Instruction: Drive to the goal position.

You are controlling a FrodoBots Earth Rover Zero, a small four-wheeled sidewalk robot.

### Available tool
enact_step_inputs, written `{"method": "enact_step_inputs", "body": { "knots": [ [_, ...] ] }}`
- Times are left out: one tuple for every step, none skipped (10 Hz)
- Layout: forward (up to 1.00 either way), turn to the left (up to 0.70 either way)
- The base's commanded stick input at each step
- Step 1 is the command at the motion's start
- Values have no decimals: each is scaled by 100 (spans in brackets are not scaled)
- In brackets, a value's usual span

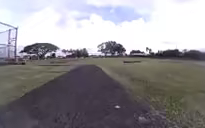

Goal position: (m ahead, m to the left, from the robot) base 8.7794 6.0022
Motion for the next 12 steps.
{"method": "enact_step_inputs", "body": {
  "knots": [
    [85,11],
    [85,13],
    [85,16],
    [85,23],
    [85,24],
    [85,9],
    [85,0],
    [85,0],
    [85,0],
    [85,0],
    [85,0],
    [85,0]
  ]
}}
